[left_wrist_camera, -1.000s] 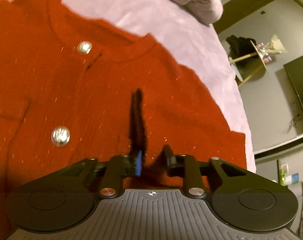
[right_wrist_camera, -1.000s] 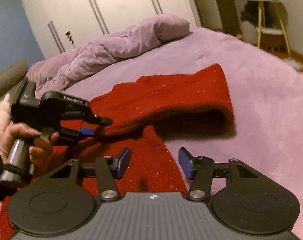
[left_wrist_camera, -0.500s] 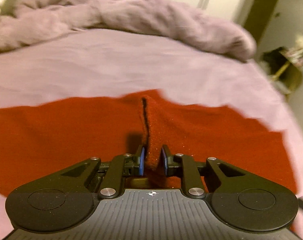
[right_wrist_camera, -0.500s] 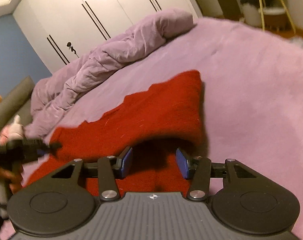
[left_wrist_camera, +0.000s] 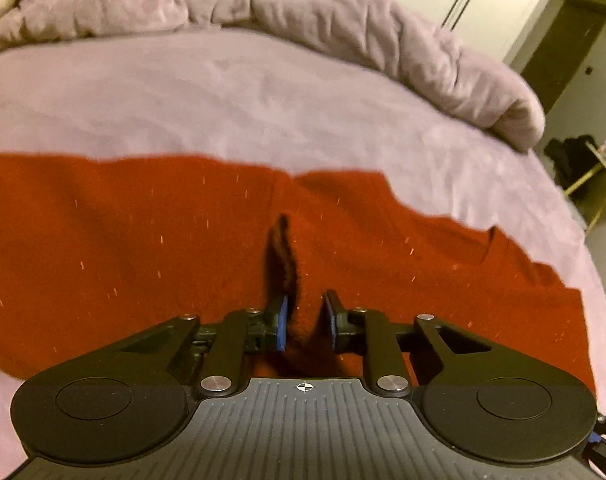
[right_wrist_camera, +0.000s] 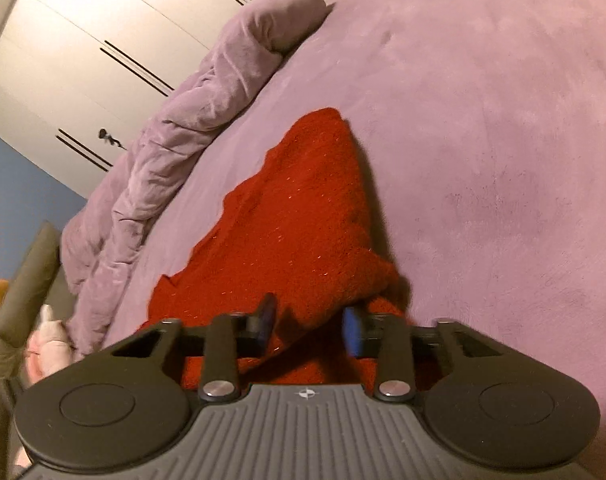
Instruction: Fold small clothes
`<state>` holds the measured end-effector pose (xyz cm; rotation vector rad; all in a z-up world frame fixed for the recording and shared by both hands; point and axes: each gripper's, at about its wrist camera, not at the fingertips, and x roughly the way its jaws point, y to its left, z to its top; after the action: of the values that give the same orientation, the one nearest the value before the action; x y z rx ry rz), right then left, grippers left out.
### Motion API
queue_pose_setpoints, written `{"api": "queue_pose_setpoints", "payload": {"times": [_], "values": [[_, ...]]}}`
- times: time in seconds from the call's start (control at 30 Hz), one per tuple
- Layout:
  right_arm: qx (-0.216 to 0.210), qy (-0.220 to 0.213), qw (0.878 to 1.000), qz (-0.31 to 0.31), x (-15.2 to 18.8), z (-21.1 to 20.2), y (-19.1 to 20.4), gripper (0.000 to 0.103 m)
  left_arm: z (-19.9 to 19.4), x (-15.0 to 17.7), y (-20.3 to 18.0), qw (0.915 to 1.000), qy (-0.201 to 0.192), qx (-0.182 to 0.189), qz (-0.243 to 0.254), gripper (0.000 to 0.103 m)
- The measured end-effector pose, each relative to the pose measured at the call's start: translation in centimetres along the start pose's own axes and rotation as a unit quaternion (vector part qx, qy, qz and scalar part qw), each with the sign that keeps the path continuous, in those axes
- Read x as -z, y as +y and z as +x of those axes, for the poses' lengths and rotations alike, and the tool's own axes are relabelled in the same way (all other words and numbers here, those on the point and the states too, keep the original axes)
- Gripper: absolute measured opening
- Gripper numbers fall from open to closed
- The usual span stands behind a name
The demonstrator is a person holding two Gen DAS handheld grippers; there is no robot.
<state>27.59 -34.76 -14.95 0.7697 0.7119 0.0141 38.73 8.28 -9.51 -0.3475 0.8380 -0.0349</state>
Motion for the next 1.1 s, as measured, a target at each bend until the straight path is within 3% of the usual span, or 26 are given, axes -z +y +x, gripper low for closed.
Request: {"api": "queue_pose_setpoints", "payload": {"times": [0.13,0.23,0.3,0.37,0.47,0.6,0.63,0.67,0.83,0.93,1.0,1.1], "values": [[0.035,-0.015,0.995,-0.092,0.5,0.5,2.5,0.014,-2.3,-0.3,-0.7,0.9971,-0.062,-0.004,0.044,0.019],[0.006,-0.048,0.981,-0.186,1.7,-0.1,4.6,0.014,-3.2,-0.6,-1.3,0.9910,-0.103,-0.027,0.081,0.019],[0.025,-0.036,0.976,-0.215,2.1,0.6,5.3,0.014,-2.1,-0.7,-1.1,0.9916,-0.085,-0.041,0.088,0.019],[0.043,-0.019,0.978,-0.204,1.8,1.3,4.9,0.019,-1.2,-0.3,-0.8,0.9934,-0.064,-0.045,0.084,0.019],[0.020,-0.019,0.990,-0.142,0.9,0.6,3.5,0.026,-0.8,0.6,-0.2,0.9938,-0.055,-0.046,0.085,0.019],[-0.011,-0.018,0.998,-0.059,0.1,-0.1,1.0,0.026,-0.8,1.1,0.7,0.9966,-0.045,-0.036,0.058,0.019],[-0.008,-0.020,0.999,-0.049,0.0,0.0,0.7,0.020,-0.9,1.2,0.7,0.9967,-0.046,-0.034,0.057,0.019],[0.007,-0.023,0.998,-0.059,-0.2,0.1,0.8,0.013,-1.1,1.3,0.6,0.9964,-0.048,-0.033,0.061,0.019],[0.069,-0.069,0.984,-0.146,0.4,0.3,2.2,0.007,-0.3,2.2,-1.0,0.9944,-0.041,-0.029,0.093,0.019],[0.066,-0.046,0.985,-0.153,0.7,0.5,2.0,0.008,0.4,2.6,-0.8,0.9944,-0.034,-0.036,0.093,0.019],[0.052,-0.022,0.988,-0.145,0.2,-0.9,2.3,0.013,0.1,2.6,-0.2,0.9957,-0.035,-0.025,0.082,0.019],[0.050,-0.039,0.985,-0.158,0.0,-4.0,3.2,0.018,-0.5,2.4,0.1,0.9955,-0.042,-0.017,0.084,0.019]]}}
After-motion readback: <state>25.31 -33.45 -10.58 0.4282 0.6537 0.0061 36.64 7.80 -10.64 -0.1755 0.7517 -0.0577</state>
